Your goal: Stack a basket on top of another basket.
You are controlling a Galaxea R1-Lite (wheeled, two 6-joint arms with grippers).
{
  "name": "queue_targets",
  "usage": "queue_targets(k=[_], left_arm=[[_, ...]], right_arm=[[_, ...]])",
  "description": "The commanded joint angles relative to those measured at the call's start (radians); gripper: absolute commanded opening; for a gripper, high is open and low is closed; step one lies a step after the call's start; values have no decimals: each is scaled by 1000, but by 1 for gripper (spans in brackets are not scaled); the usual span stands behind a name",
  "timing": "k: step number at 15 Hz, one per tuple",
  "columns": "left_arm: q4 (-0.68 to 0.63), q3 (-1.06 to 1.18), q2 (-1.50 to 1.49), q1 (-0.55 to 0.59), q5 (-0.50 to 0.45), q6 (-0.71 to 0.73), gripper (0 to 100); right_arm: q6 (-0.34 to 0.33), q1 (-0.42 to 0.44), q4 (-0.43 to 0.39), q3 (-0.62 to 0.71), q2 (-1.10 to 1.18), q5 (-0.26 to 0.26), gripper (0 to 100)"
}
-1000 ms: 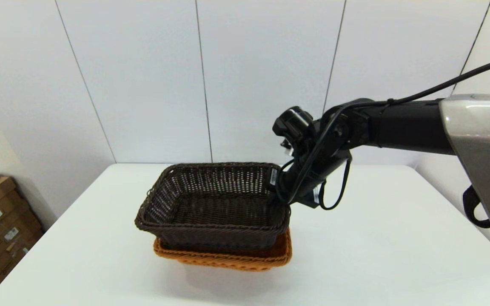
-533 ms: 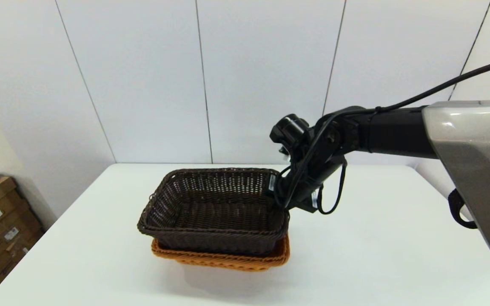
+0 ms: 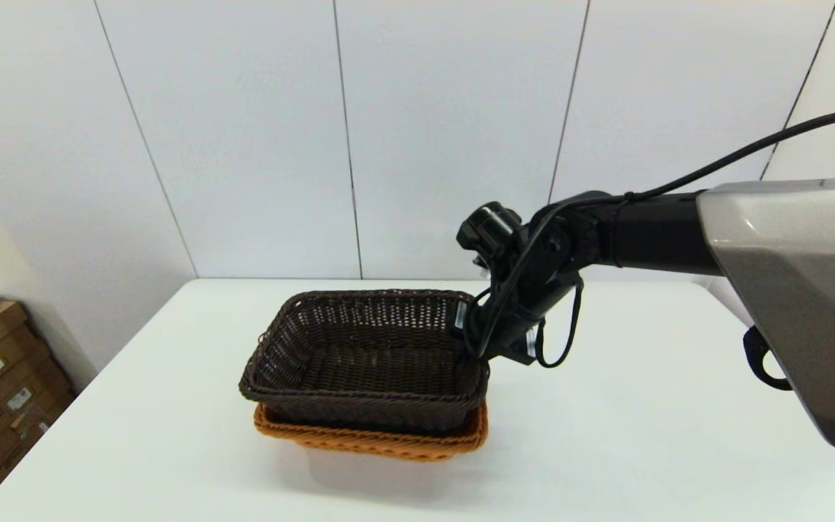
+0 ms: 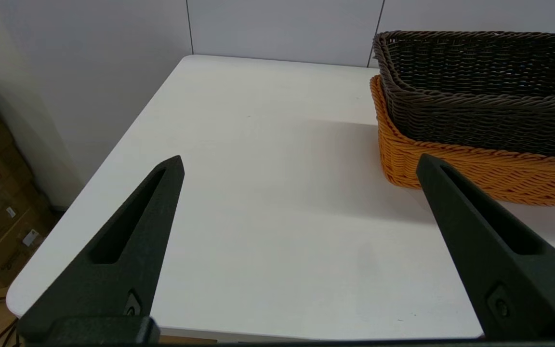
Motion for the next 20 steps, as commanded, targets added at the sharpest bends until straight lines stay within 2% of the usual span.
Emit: queue_targets(k=[1,2,6,8,11,13,14,17,18,20], left_arm=[[0,0,0,0,1,-1,100],[0,0,0,0,1,-1,100],[0,0,0,0,1,-1,100],[0,0,0,0,1,-1,100],[0,0,0,0,1,-1,100],[0,0,0,0,1,-1,100],[0,0,0,0,1,-1,100],[0,0,0,0,1,-1,100],[0,0,0,0,1,-1,100],[0,0,0,0,1,-1,100]], right_arm=[[4,0,5,1,1,-1,0],[4,0,5,1,-2,-6,100],[4,-15,6,-16,-20,-12,100],[1,-29,8,-15,-36,-32,100],[-34,-66,14,-11,-60,-41,100],[-71,-113,23,-4,-92,-100,100],[-106,-144,37,-2,-112,-129,100],[-246,-256,49,2,-178,-259,100],[-292,-294,49,5,-215,-287,100],[-402,-371,43,18,-310,-302,100]])
